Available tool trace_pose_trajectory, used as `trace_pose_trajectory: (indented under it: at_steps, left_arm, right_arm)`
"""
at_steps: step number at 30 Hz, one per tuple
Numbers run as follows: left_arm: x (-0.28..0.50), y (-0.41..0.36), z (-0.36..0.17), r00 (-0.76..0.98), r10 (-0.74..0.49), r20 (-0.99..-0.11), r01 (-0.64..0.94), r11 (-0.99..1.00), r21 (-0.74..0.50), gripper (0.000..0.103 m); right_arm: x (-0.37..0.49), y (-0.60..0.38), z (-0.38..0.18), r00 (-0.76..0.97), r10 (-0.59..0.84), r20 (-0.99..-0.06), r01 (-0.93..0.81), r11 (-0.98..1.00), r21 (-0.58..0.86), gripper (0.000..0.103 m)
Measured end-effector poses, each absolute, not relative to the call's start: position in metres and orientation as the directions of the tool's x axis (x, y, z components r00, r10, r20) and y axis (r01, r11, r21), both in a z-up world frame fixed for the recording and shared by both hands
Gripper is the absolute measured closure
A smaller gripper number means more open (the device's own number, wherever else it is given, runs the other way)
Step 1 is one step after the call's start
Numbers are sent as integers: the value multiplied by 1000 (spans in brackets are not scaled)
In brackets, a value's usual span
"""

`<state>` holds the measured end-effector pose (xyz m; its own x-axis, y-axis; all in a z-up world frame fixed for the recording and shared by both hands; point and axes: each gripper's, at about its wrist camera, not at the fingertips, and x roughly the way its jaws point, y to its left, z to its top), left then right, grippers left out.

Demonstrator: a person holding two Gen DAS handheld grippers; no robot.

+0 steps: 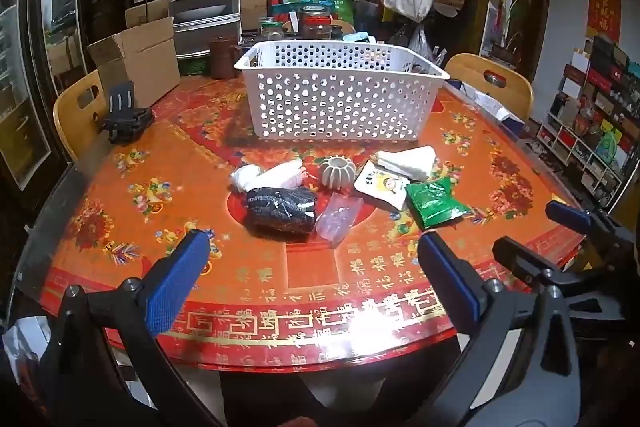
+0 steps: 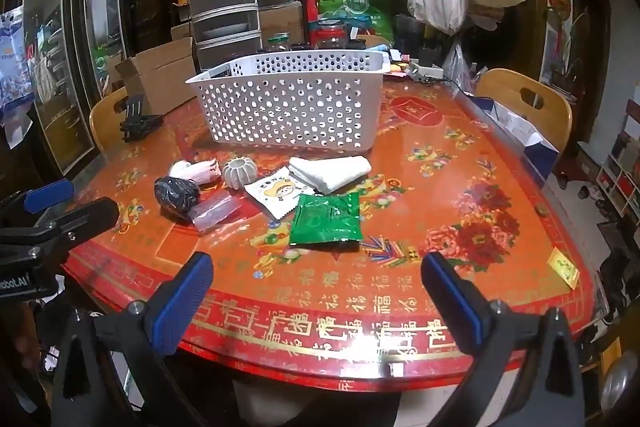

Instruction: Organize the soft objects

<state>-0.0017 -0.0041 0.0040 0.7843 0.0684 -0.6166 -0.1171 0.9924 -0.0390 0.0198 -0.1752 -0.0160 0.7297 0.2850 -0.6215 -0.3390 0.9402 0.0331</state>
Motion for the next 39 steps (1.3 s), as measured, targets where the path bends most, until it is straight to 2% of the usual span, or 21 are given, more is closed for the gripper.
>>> trace_pose_trajectory:
  at_steps: [39]
  left_arm:
    - [-1, -2, 1, 785, 62, -616, -125, 990, -60, 0]
  right_arm:
    - [24, -175, -22, 715, 283, -639, -338, 940, 39, 0]
